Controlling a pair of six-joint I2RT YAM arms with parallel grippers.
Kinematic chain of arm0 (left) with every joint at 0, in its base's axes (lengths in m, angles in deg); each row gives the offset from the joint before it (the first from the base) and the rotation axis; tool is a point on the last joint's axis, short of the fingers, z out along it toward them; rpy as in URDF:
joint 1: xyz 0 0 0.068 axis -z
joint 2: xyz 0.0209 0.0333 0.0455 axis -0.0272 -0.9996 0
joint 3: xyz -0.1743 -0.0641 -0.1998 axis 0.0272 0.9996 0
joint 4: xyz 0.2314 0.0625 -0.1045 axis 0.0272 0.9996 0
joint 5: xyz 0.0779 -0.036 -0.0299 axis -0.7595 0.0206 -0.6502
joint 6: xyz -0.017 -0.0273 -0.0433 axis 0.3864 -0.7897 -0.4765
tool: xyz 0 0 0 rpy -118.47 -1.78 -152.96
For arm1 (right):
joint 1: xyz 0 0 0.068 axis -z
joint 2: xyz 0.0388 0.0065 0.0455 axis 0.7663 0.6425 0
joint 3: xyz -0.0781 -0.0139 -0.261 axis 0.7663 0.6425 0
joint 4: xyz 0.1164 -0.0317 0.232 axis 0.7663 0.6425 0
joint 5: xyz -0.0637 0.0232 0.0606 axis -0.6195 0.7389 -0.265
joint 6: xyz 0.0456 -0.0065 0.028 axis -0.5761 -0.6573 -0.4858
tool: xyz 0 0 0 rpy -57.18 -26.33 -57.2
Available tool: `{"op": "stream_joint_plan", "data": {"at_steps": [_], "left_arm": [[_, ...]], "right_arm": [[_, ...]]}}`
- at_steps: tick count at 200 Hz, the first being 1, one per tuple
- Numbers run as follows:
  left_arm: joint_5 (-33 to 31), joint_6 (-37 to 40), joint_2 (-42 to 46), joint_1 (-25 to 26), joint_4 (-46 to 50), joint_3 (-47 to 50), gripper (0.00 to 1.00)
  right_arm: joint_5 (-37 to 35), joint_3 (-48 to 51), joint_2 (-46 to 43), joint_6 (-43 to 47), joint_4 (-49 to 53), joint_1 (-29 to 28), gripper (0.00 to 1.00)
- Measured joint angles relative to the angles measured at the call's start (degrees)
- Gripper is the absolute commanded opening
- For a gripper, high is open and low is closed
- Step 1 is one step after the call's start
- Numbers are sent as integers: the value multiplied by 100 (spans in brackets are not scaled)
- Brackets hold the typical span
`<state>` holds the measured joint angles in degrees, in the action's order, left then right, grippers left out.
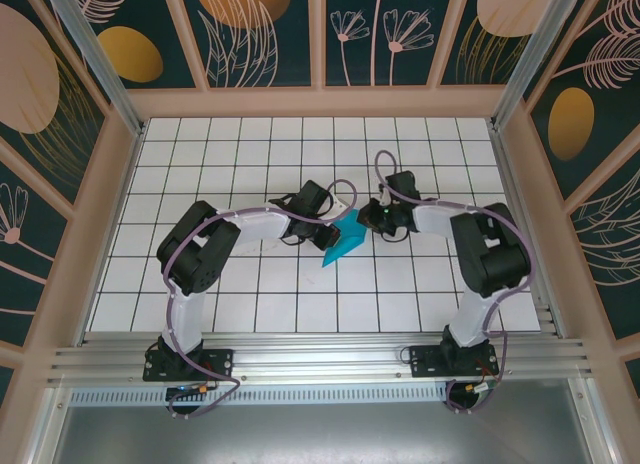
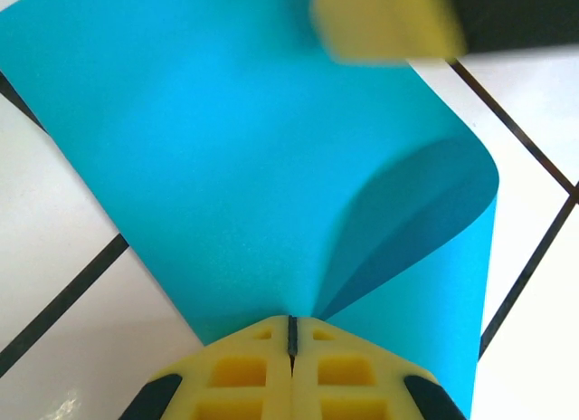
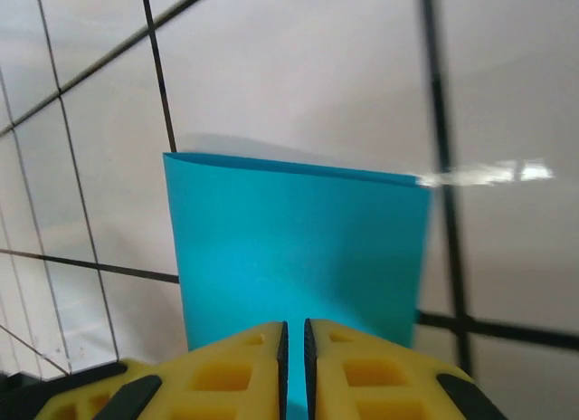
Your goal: Fold a paper plane with a square sheet of paper (pick it up from the middle)
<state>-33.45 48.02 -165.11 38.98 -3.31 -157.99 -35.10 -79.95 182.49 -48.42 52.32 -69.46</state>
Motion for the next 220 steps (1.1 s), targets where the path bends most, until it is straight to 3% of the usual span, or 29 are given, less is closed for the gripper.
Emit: {"op": "stream_joint_plan", "data": {"at_steps": [46, 80, 129, 220], "left_arm": [[-9, 2, -9, 0, -31, 0, 4], [-20, 4, -9, 2, -35, 0, 4], [-20, 2, -13, 0, -39, 0, 3], [-24, 2, -15, 2, -39, 0, 3]], "right_arm": [[157, 1226, -1384, -507, -710, 87, 12], [420, 1974, -1823, -957, -1342, -422, 11], [549, 2046, -1414, -1399, -2190, -1069, 9], [546, 2046, -601, -1606, -2861, -1106, 9]]}}
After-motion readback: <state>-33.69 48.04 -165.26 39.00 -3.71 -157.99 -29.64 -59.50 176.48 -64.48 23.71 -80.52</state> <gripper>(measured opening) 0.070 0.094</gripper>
